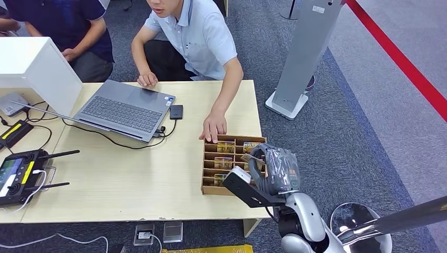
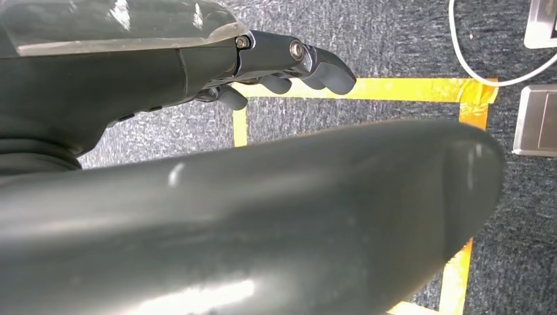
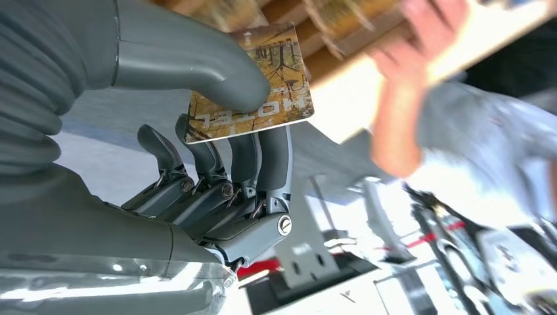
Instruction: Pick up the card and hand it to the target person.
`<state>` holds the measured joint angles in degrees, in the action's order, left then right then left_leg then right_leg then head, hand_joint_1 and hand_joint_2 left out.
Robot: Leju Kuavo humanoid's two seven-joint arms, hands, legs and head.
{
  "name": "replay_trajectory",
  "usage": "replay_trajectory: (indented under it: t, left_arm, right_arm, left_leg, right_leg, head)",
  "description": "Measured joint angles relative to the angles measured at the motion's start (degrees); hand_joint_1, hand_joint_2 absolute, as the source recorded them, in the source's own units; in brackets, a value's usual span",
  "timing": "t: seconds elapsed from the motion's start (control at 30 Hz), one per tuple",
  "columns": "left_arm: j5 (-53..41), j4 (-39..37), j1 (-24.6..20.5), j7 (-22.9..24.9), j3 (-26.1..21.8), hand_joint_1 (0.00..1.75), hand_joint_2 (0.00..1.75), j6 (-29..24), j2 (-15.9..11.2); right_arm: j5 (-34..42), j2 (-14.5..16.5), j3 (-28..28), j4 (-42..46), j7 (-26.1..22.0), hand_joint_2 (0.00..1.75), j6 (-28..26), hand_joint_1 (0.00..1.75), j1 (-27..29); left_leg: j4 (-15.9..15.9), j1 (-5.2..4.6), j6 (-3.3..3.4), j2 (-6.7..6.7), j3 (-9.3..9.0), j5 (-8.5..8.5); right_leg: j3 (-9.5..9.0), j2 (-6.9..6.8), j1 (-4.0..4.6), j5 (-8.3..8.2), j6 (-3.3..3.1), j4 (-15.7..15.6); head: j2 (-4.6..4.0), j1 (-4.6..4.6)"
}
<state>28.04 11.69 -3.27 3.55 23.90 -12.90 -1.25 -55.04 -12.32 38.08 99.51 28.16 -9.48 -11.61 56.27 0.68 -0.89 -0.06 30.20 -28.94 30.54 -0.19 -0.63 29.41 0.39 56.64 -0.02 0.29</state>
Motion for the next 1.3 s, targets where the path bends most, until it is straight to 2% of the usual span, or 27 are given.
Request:
replay_trajectory:
  t: [0.13,0.23,0.43,0.53,0.77,1.07,1.2,1.3]
  left_arm:
    - [-0.3,0.0,-0.2,0.0,1.0,0.0,0.0,0.2,0.0]
    - [-0.3,0.0,-0.4,0.0,1.8,0.0,0.0,0.2,0.0]
    - [-0.1,0.0,-0.7,0.2,3.2,0.0,0.0,0.1,0.0]
    - [0.1,0.0,-0.9,0.2,3.9,0.0,0.0,0.0,0.0]
    - [0.8,0.0,-0.9,0.3,5.3,0.0,0.0,-0.3,0.0]
    - [1.9,0.0,-0.7,0.9,5.7,0.0,0.0,-0.7,0.0]
    - [2.0,0.0,-0.6,0.6,5.9,0.0,0.0,-0.5,0.0]
    - [1.9,0.0,-0.6,-0.1,6.2,0.0,0.0,0.3,0.0]
  right_arm:
    - [6.1,0.3,1.7,-1.5,-2.3,1.75,2.0,1.52,-8.7]
    - [9.8,2.0,3.9,-6.1,-5.2,1.75,1.5,1.52,-16.0]
    - [13.5,8.4,9.0,-20.8,-11.2,1.75,0.7,1.52,-29.2]
    - [14.6,12.1,11.0,-29.4,-14.2,1.75,-0.3,1.52,-34.0]
    - [15.0,18.7,14.9,-47.2,-16.7,1.75,-1.8,1.52,-39.9]
    - [15.8,22.3,17.0,-57.4,-17.4,1.75,-3.4,1.52,-42.0]
    - [15.7,22.7,17.4,-59.5,-17.2,1.75,-3.7,0.0,-42.7]
    - [15.5,23.0,17.7,-60.5,-16.8,1.75,-3.8,0.0,-43.0]
  left_leg:
    - [0.0,0.0,-0.01,0.01,0.03,0.08]
    - [0.0,0.0,-0.06,-0.01,0.06,0.15]
    - [0.0,0.0,-0.13,-0.04,0.14,0.2]
    - [0.0,0.01,-0.17,-0.07,0.16,0.23]
    - [0.0,0.01,-0.18,-0.07,0.26,0.24]
    - [0.1,0.01,-0.18,-0.07,0.29,0.24]
    - [0.1,0.01,-0.18,-0.06,0.28,0.24]
    - [0.1,0.01,-0.18,-0.06,0.27,0.24]
  right_leg:
    - [0.02,0.01,0.0,-0.05,-0.05,0.1]
    - [0.04,-0.02,0.0,-0.09,-0.07,0.1]
    - [0.16,-0.05,0.0,-0.09,-0.09,0.3]
    - [0.18,-0.12,0.01,-0.08,-0.1,0.3]
    - [0.29,-0.13,0.01,-0.08,-0.1,0.3]
    - [0.33,-0.11,0.01,-0.08,-0.1,0.3]
    - [0.33,-0.11,0.01,-0.08,-0.1,0.3]
    - [0.33,-0.11,0.01,-0.08,-0.1,0.3]
  head:
    - [0.0,0.03]
    - [0.0,0.06]
    - [0.0,-0.05]
    - [0.0,-0.14]
    - [0.0,-0.07]
    - [0.0,-0.01]
    - [0.0,-0.02]
    - [0.0,-0.06]
